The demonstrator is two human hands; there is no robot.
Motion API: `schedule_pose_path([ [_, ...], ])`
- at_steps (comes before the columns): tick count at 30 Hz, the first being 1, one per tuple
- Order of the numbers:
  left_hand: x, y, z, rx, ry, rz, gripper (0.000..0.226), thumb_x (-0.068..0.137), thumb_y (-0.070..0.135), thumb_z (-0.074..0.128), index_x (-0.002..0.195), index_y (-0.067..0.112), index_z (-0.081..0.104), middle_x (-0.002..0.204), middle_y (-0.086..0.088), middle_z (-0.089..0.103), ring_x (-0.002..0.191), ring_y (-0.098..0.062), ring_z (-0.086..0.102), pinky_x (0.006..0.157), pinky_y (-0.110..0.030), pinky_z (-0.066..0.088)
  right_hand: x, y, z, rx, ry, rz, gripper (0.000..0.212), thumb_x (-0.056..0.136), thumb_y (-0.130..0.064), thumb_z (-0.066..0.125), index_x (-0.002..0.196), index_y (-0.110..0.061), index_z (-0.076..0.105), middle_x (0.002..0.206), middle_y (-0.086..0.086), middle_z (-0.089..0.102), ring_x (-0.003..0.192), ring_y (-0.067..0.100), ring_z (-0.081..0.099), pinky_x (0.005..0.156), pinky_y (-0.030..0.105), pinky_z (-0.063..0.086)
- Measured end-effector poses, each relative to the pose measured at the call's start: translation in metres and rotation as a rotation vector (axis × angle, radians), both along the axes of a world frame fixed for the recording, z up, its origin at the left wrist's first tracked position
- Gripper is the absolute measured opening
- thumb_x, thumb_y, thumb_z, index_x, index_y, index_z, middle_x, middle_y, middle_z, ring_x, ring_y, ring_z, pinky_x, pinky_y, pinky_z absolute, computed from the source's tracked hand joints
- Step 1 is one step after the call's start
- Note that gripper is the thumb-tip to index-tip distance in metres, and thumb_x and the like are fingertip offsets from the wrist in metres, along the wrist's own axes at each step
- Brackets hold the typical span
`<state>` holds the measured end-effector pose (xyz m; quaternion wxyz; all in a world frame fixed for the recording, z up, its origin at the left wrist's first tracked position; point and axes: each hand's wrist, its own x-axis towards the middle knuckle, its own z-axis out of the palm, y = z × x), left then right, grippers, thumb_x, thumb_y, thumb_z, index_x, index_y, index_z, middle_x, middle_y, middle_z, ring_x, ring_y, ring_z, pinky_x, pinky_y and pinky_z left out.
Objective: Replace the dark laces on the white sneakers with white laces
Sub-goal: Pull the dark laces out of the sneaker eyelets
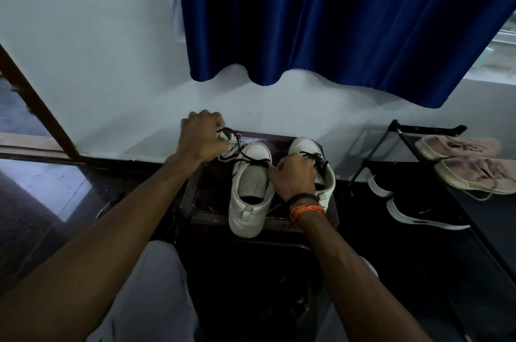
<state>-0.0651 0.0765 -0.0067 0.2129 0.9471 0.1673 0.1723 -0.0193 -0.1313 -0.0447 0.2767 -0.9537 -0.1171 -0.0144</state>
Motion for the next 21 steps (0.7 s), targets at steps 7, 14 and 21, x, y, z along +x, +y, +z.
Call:
schedule_pose_path([
  [7, 0.017, -0.061, -0.007, 0.050, 0.104, -0.532, 0.021, 0.067, 0.017, 0.069, 0.085, 0.024, 0.075, 0.086, 0.008, 0.070, 0.083, -0.014, 0.061, 0.081, -0.034, 0.048, 0.002, 0.000, 0.001, 0.001, 0.005, 0.001, 0.024, 0.079, -0.030, 0.067, 0.075, -0.007, 0.071, 0.076, 0.015, 0.069, 0.076, 0.035, 0.065, 0.063, 0.030, 0.044],
  [14, 0.020, -0.070, -0.021, 0.157, 0.050, -0.427, 0.029, 0.066, -0.001, 0.068, 0.084, 0.021, 0.077, 0.084, -0.001, 0.075, 0.082, -0.024, 0.069, 0.079, -0.039, 0.055, 0.003, 0.001, -0.001, -0.024, -0.037, -0.004, 0.028, 0.082, -0.034, 0.067, 0.076, -0.007, 0.070, 0.077, 0.016, 0.069, 0.078, 0.036, 0.065, 0.062, 0.029, 0.035],
  [21, 0.004, -0.037, -0.005, 0.128, 0.009, 0.009, 0.010, 0.073, 0.012, 0.064, 0.078, 0.014, 0.072, 0.080, -0.007, 0.072, 0.081, -0.033, 0.066, 0.080, -0.037, 0.051, 0.001, 0.001, 0.002, -0.035, -0.021, -0.016, 0.025, 0.081, -0.029, 0.066, 0.078, -0.005, 0.069, 0.086, 0.020, 0.070, 0.087, 0.039, 0.065, 0.065, 0.029, 0.036],
])
